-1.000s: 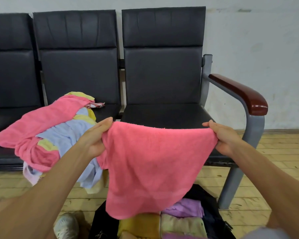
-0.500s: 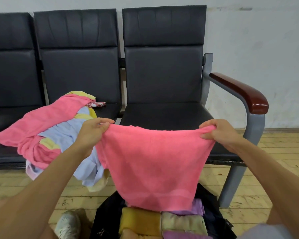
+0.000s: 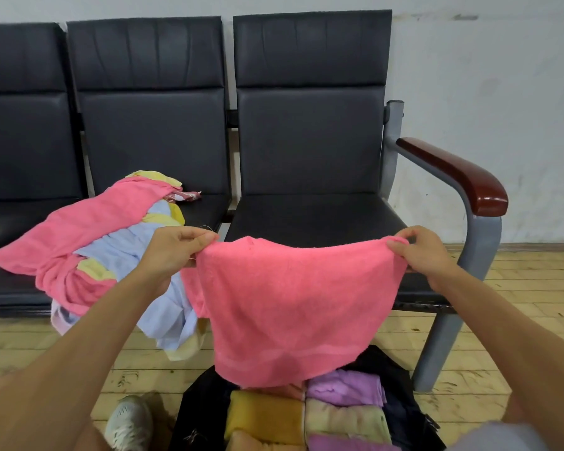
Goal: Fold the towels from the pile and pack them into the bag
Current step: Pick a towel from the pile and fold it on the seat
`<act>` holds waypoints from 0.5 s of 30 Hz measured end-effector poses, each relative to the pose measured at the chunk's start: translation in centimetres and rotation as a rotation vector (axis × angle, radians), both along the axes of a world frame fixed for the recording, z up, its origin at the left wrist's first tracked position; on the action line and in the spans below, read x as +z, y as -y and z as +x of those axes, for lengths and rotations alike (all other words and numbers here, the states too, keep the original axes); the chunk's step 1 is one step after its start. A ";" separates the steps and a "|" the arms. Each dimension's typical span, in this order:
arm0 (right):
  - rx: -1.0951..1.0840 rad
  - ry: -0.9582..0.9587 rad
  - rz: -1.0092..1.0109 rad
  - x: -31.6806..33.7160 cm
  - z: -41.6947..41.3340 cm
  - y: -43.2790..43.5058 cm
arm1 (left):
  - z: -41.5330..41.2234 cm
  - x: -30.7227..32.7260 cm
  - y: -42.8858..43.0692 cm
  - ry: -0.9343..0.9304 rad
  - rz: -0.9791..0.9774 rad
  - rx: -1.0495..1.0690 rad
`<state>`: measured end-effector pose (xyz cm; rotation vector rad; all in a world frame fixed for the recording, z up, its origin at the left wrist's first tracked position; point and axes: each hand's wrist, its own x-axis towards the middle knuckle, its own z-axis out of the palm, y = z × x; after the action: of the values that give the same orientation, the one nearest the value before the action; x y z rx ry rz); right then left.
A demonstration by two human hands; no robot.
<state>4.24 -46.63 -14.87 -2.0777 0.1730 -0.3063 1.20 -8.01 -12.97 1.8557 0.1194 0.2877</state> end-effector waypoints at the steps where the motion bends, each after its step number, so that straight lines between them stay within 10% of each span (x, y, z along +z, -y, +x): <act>1: -0.015 -0.010 0.153 0.2 -0.1 -0.1 | 0.0 0.1 0.0 -0.021 -0.003 -0.002; 6: 0.067 -0.095 0.425 1.0 -0.5 0.1 | -0.6 0.6 0.0 -0.166 -0.048 -0.102; 15: 0.277 -0.196 0.055 1.6 -0.3 1.2 | -1.1 1.0 -0.2 -0.289 0.136 -0.243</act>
<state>3.90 -47.82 -13.22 -2.0440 0.0093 0.0699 0.12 -7.76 -11.97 2.0155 0.0722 -0.1449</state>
